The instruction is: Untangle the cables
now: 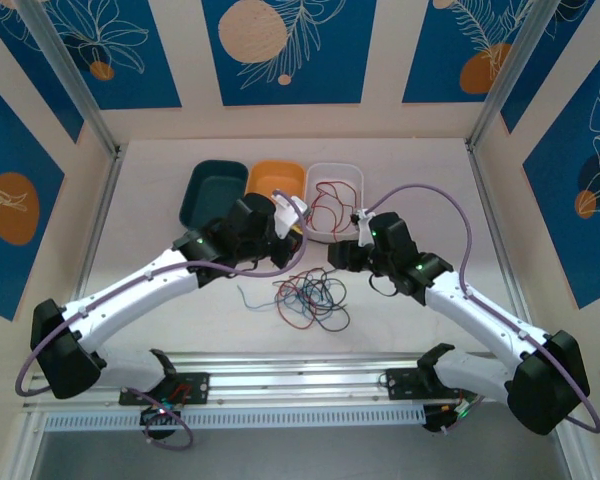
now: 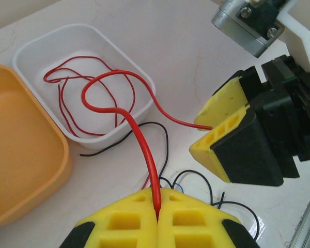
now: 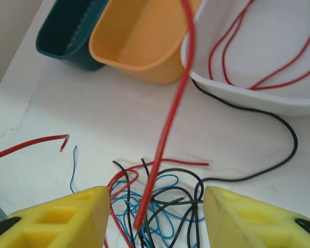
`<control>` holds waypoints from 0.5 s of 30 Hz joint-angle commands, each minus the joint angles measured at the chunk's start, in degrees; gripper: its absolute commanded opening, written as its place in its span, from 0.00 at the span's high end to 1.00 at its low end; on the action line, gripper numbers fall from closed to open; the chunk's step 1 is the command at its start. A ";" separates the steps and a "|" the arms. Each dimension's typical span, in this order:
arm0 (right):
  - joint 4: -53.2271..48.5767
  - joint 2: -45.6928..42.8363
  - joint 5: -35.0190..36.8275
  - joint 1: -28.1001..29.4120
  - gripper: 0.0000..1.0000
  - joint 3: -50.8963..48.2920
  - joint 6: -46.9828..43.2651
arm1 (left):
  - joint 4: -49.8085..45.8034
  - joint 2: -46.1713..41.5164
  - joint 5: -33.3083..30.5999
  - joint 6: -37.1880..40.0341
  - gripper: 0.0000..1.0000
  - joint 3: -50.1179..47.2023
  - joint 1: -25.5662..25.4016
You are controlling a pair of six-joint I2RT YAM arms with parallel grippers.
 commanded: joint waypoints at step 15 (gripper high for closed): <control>-3.44 -10.37 -0.66 2.60 0.42 2.05 -7.92 | -2.09 -2.84 1.81 8.35 1.00 -0.31 4.43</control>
